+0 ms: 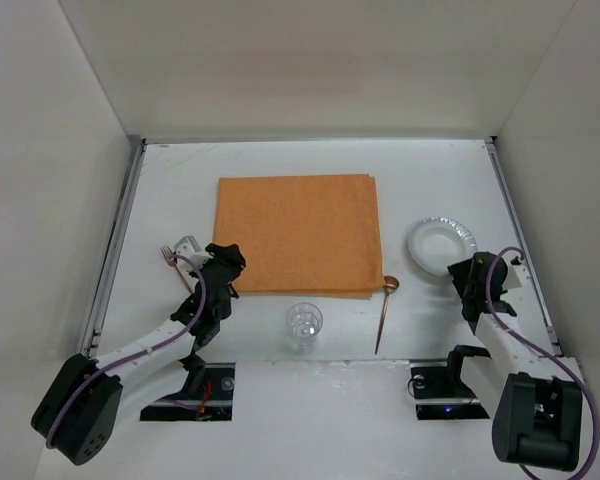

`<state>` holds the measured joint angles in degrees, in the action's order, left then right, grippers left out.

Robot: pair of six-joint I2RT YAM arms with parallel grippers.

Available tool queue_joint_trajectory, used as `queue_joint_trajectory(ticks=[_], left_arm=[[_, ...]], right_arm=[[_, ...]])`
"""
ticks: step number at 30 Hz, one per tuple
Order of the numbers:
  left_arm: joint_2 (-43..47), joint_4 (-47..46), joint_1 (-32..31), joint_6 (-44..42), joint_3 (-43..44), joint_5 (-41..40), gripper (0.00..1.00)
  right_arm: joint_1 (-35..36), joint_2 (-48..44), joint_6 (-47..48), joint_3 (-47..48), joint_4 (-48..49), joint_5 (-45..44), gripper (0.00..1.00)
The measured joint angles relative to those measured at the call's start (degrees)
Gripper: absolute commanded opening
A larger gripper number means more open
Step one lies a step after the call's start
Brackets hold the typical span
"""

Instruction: Set the dinner table for one person

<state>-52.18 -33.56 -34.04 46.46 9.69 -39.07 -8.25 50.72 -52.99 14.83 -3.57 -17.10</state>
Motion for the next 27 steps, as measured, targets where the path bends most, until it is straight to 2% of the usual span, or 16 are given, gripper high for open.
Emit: queue_joint_trajectory(ticks=[6,13,17,21,27], left_arm=[[-0.8,-0.1,0.7,1.7,-0.1,0.0,0.42],[-2.8,-0.1,0.6,2.1,-0.1,0.3,0.42],[-3.1,-0.1,0.0,2.1,-0.1,0.5,0.42],[-3.5,-0.2,-0.5,2.1,-0.1,0.6,0.42],[-4.7,-0.7,-1.2,2.1,-0.1,0.9,0.42]], right_arm=[[-1.9,1.6,-0.6,-0.8,5.7,2.9,0.63],[-2.6,10.0,-1.5,-1.5,14.2,6.1,0.49],[-3.1,12.3,-2.6,-1.8,17.4,7.4,0.37],[-3.4,9.9,-4.3,-3.8,18.4,7.6,0.33],[-4.0,0.7,-5.0,-6.8,18.3,7.2,0.25]])
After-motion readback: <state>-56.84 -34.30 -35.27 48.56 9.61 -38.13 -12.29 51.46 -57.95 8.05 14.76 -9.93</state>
